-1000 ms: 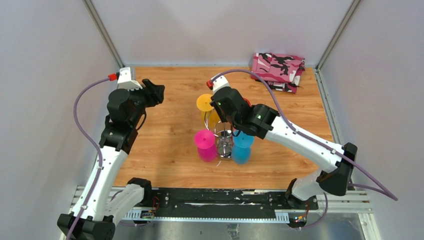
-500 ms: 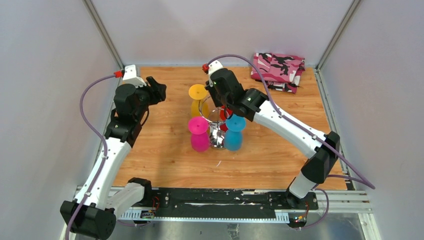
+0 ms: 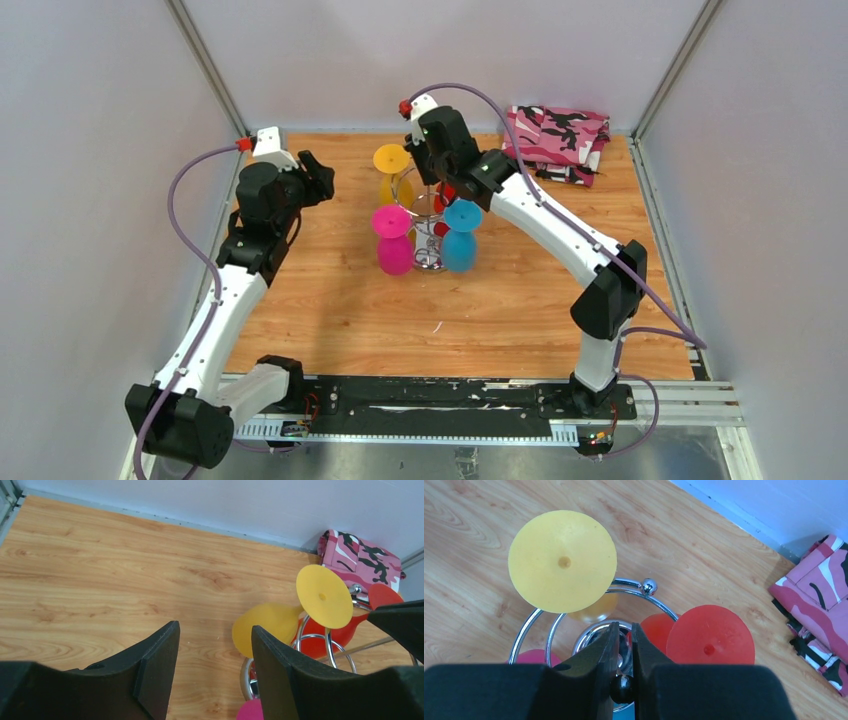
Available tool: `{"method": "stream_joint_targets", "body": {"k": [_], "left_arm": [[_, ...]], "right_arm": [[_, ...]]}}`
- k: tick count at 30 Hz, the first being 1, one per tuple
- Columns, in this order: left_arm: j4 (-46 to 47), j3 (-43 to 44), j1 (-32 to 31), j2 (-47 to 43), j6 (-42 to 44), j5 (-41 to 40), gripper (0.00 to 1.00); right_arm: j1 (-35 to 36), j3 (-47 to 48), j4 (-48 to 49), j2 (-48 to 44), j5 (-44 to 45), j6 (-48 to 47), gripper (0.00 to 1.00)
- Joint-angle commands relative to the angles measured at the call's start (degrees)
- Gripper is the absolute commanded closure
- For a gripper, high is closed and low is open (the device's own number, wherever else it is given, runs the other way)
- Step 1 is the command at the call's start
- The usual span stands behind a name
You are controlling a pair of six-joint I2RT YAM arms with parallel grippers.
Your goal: Take the wine glass off the wine glass rack
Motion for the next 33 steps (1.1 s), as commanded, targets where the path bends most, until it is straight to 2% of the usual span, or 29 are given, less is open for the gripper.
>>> {"method": "stream_joint_targets", "body": {"k": [1,11,18,29,33], "left_arm": [[2.52,-0.2,-0.18,1.04,1.04,-1.23,0.4],[3.05,-0.2,-0.18,3.24,1.0,-1.18,0.39],[3.32,-0.29,-0.18,4.01,0.83,-1.02,0.39],[4.08,-0.54,-0.18,5.83,0.21,-0.36,0.39],[3.98,-0.47,-0.18,6.37,0.44,-0.48,0.39]], "right_arm": [[-2.32,6.56,5.46,1.01,-1.4,-2.08,1.0],[-5.12,13.61,3.22,6.13,-1.8,-3.71,1.0],[-6.01,14.02,3.03,6.76,0.58,-4.96,1.0],[-7.99,14.03,2.18,8.5,-4.68,-4.14,1.0],[-7.99,14.09,2.24,8.96,-4.48,-4.03,0.76]]}}
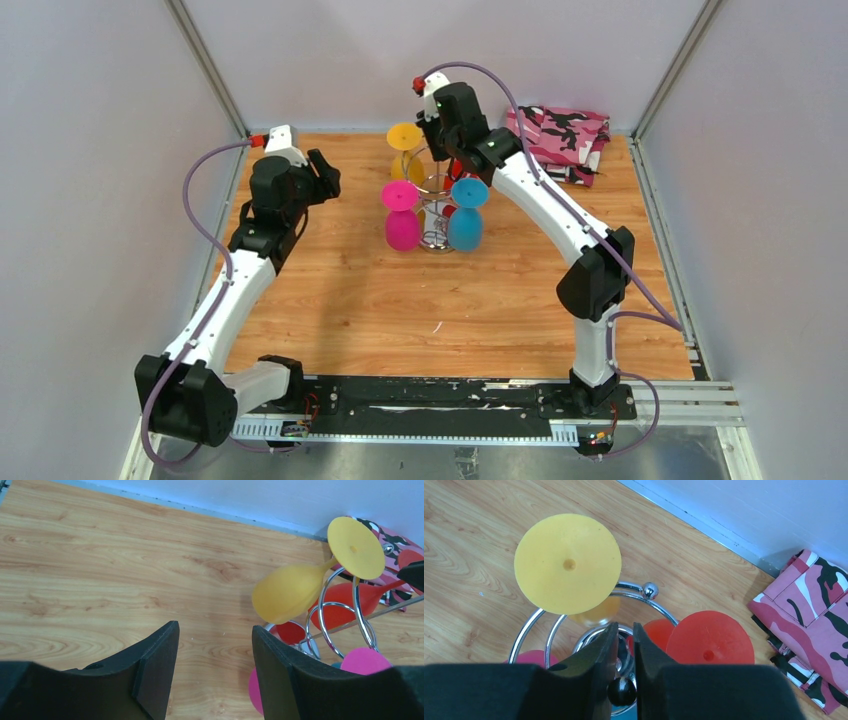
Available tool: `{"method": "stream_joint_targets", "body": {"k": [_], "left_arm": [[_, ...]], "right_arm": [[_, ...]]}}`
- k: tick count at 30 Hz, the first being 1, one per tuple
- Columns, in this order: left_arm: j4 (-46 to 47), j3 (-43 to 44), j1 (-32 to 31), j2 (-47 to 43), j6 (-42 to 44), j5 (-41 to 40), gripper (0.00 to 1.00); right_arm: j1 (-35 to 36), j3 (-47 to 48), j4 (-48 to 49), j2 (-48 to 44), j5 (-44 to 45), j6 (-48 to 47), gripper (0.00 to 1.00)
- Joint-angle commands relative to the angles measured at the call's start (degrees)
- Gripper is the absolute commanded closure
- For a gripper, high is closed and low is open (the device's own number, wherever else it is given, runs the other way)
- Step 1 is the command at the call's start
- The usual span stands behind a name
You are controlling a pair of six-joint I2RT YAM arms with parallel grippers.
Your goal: Take the wine glass off the wine glass rack
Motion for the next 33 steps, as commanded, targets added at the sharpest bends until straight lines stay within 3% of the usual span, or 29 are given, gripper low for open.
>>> {"method": "stream_joint_targets", "body": {"k": [1,8,14,21,25,31,33], "left_arm": [[1.69,-0.54,-0.18,0.51,0.44,-0.44,0.39],[1.97,-0.64,-0.18,0.73,0.45,-0.38,0.39],[2.8,0.59,-0.18,1.8,-0.81,1.84,0.38],[4.05,6.54,-0.18,6.03,-5.75,11.6,0.33],[9.33,10.06,0.03,9.61,-11.14,18.73,0.32],[20.81,13.7,2.39,18.21,-26.74,31.86,0.32],[28.43,13.29,4.27,21.66,-34.77,36.98,0.34]], "right_arm": [[-0.76,3.61,3.16,0.68,0.07,-1.51,0.71],[-0.83,1.66,4.24,-2.32,1.17,-2.06,0.42],[-1.02,-5.71,8.48,-9.86,3.73,-1.37,0.17],[-1.96,-17.49,11.93,-21.55,8.59,-0.93,0.15],[-2.44,-25.79,15.64,-29.46,11.43,-1.18,0.14],[-2.88,-32.73,16.52,-36.93,15.72,-0.66,0.14],[-3.03,-34.18,16.53,-38.82,17.63,-0.55,0.14]]}}
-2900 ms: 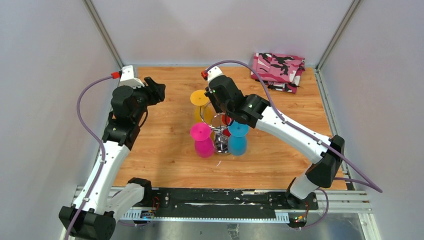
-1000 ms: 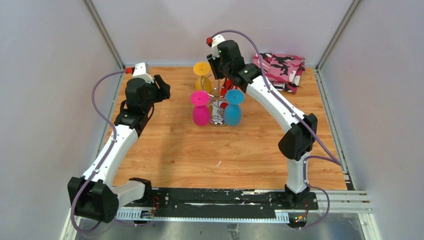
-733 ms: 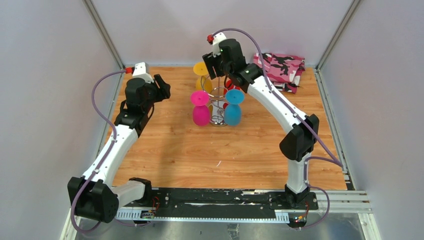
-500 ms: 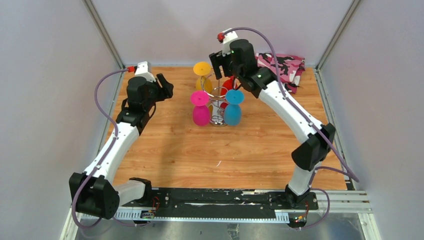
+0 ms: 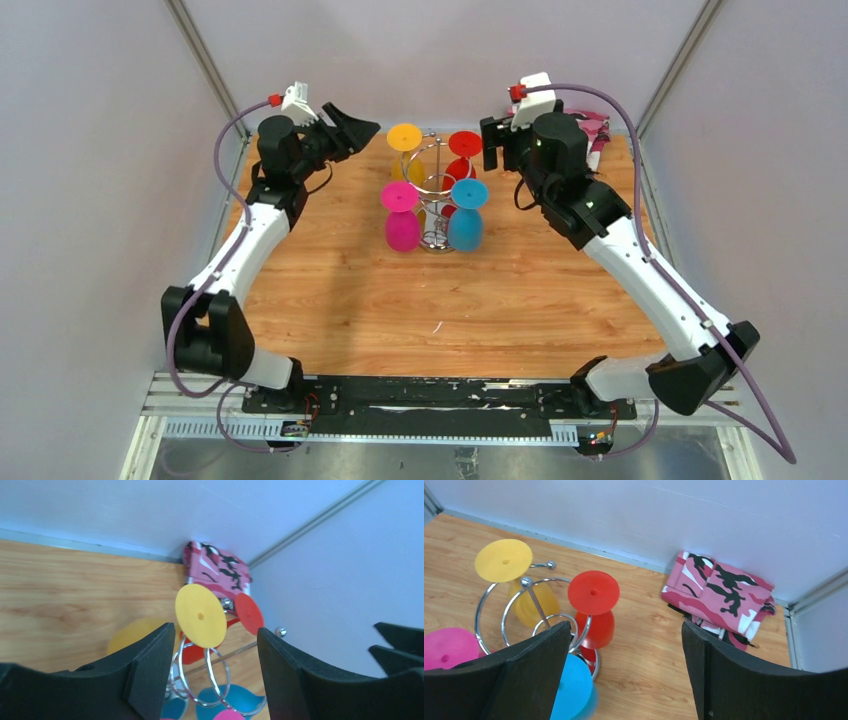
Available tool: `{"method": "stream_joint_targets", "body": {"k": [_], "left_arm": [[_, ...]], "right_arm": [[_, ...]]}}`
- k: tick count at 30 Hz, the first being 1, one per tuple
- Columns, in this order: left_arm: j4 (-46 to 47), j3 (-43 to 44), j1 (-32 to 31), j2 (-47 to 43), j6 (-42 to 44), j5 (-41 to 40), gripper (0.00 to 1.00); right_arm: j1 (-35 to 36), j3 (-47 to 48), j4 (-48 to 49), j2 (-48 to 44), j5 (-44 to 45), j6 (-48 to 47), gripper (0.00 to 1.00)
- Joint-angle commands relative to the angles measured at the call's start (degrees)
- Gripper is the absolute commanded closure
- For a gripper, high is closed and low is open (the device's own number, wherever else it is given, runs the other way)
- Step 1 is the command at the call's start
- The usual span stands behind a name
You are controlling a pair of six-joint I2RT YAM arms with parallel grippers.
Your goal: Take the wine glass off the wine glass rack
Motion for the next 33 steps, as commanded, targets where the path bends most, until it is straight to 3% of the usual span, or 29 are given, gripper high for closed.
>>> {"method": "stream_joint_targets", "body": {"k": [1,5,9,12,16,25,33], "left_arm": [[19.96,-0.41,4.1,7.35,-21.08,15.04,0.35],[47.78,-5.28,6.63,15.29,-42.55,19.79,0.41],[55.67,-5.58,6.73,21.39,-50.01,21.24,0.47],[52.12,-5.67,6.6,21.57,-47.46,21.23,0.48],[39.87,-4.41,6.19,18.8,-38.86,20.34,0.48],[36.46,-4.19,5.64,19.69,-36.42,19.76,0.48],[24.53,-0.82,2.8,19.59,-27.98,16.73,0.49]], "right_arm": [[-1.06,-3.93,1.91,-4.12,5.94,0.41,0.14],[-1.6,-6.66,2.41,-7.14,7.75,0.62,0.14],[-1.78,-8.4,3.35,-8.63,9.07,0.77,0.14],[-1.97,-9.26,3.84,-8.89,9.3,1.18,0.15],[-2.26,-10.06,4.21,-8.63,9.11,1.75,0.15],[-2.83,-10.78,4.32,-8.86,7.74,2.28,0.16],[-3.27,-11.89,4.78,-9.84,7.59,2.57,0.16]]}}
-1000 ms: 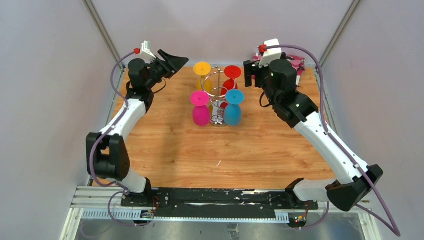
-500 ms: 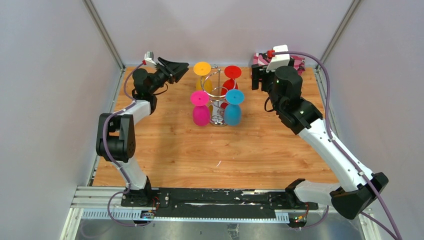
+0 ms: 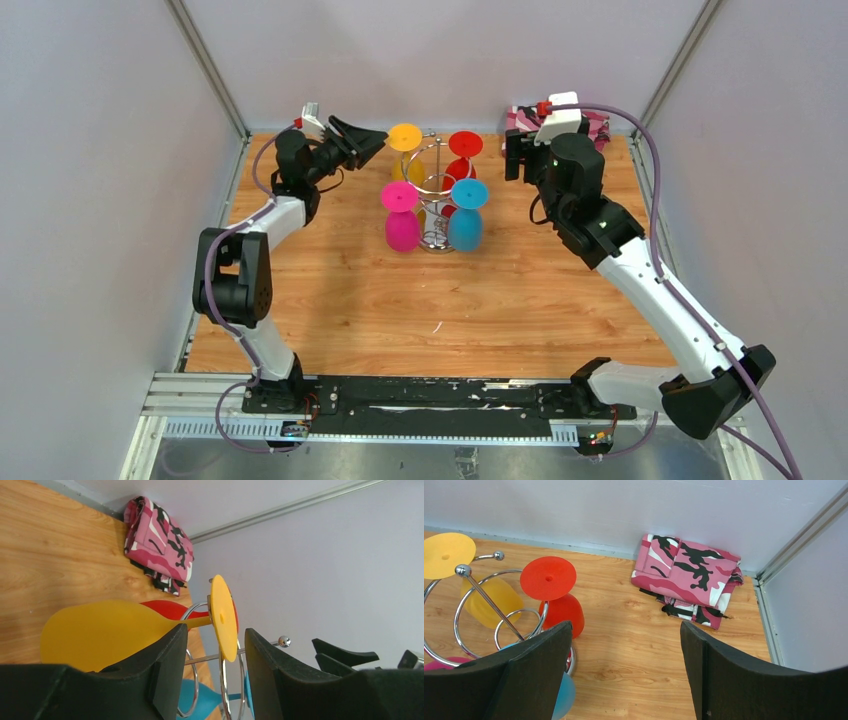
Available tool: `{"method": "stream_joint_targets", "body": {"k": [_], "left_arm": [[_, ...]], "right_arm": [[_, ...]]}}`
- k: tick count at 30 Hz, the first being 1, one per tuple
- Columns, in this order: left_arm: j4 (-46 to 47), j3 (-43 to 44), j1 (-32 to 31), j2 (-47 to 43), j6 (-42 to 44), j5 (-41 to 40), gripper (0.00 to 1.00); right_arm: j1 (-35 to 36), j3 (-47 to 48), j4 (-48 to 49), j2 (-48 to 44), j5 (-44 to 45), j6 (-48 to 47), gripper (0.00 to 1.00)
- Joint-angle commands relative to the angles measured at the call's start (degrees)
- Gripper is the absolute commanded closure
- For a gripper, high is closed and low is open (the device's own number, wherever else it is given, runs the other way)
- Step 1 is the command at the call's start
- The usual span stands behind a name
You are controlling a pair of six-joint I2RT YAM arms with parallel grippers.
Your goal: Take the wine glass off the wine glass rack
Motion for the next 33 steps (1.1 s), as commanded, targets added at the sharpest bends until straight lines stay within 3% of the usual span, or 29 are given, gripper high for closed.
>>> {"method": "stream_joint_targets", "body": {"k": [1,9,17,30,33], "left_arm": [[-7.82,3.71,-1.97,0.02,6.16,-1.67,0.49],[-9.67,5.6,-3.96,1.46,7.52,-2.76,0.52],[-9.73,5.68,-4.19,1.99,7.31,-2.67,0.73],[-9.68,6.51,-4.36,-1.12,4.94,-0.79,0.8],[-9.85,7.02,-4.52,-1.72,4.06,-0.22,0.85]], "right_arm": [[-1.09,-1.27,1.84,-1.83,0.16,0.93,0.16],[-1.63,-1.93,1.98,-2.0,-0.41,0.93,0.17],[-2.24,-2.62,2.31,-2.15,-1.03,2.55,0.18],[-2.78,-3.17,2.46,-2.53,-2.45,3.74,0.18],[-2.79,-3.17,2.52,-2.45,-2.66,3.74,0.19]]}}
